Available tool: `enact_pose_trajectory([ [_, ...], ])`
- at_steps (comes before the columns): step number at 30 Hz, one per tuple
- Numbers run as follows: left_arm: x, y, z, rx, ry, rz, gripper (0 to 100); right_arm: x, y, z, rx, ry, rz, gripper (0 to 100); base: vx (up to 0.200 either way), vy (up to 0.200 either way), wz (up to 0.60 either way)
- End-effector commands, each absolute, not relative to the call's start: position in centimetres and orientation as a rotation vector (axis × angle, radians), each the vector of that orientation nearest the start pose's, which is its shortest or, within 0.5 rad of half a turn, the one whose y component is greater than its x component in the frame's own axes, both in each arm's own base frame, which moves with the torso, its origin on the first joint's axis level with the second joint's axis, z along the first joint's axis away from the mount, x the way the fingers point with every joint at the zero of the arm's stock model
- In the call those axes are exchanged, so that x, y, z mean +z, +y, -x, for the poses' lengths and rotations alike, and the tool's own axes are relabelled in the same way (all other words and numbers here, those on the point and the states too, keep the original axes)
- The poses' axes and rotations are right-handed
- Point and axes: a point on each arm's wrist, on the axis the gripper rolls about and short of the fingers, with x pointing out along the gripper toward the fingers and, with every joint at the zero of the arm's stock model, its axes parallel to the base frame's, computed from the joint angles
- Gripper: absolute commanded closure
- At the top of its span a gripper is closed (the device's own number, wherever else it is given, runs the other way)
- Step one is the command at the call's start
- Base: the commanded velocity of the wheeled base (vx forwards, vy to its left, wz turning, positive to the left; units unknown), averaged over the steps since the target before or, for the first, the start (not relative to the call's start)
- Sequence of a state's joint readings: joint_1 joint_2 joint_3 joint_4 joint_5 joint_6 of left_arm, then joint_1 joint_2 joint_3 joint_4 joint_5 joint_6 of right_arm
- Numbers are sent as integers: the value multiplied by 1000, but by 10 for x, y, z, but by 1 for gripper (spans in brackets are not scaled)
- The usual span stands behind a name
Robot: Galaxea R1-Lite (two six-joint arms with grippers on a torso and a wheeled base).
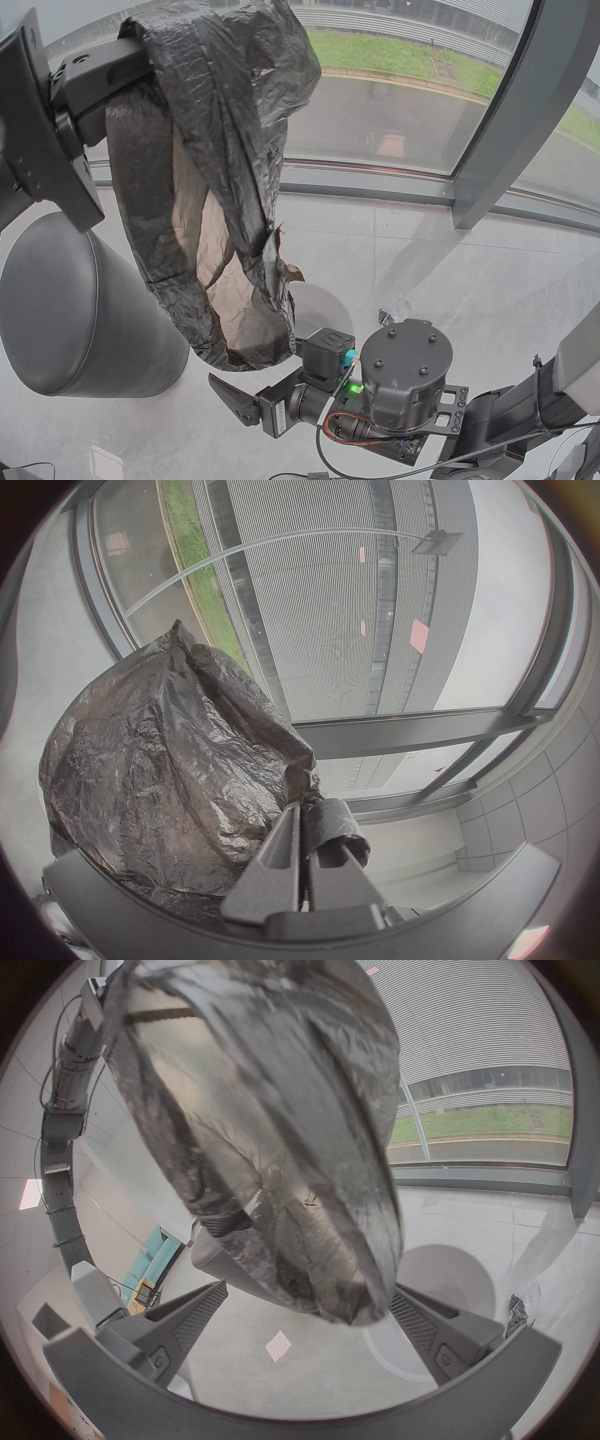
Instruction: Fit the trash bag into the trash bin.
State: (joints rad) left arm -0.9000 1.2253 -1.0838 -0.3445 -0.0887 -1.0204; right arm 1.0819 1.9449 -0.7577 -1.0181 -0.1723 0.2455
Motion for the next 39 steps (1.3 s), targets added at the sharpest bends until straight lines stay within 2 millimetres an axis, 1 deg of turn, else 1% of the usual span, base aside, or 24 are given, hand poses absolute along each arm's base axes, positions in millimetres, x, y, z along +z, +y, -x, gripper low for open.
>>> enact_pose_trajectory([
  [1, 352, -147, -110, -1017, 341, 1011, 100, 117, 307, -174, 863, 273, -110, 0, 0, 0, 0],
  [5, 352, -148, -108, -1025, 345, 1009, 100, 118, 300, -186, 799, 252, -100, 0, 0, 0, 0],
  [9, 351, -149, -109, -1021, 350, 1007, 100, 122, 294, -190, 765, 228, -108, 0, 0, 0, 0],
  [13, 351, -148, -109, -1016, 345, 1009, 100, 122, 292, -193, 754, 204, -117, 0, 0, 0, 0],
  [20, 350, -148, -110, -1013, 349, 1010, 100, 124, 292, -192, 756, 192, -120, 0, 0, 0, 0],
  [25, 351, -148, -111, -1009, 343, 1012, 100, 119, 296, -195, 753, 202, -117, 0, 0, 0, 0],
  [29, 351, -145, -110, -1011, 339, 1014, 100, 116, 302, -198, 717, 185, -121, 0, 0, 0, 0],
  [30, 352, -145, -110, -1013, 339, 1015, 100, 114, 303, -199, 708, 179, -122, 100, 0, 0, 0],
  [35, 353, -144, -109, -1014, 335, 1019, 100, 109, 305, -200, 706, 174, -126, 100, 0, 0, 0],
  [39, 353, -143, -108, -1015, 334, 1020, 100, 109, 306, -199, 711, 173, -127, 100, 0, 0, 0],
])
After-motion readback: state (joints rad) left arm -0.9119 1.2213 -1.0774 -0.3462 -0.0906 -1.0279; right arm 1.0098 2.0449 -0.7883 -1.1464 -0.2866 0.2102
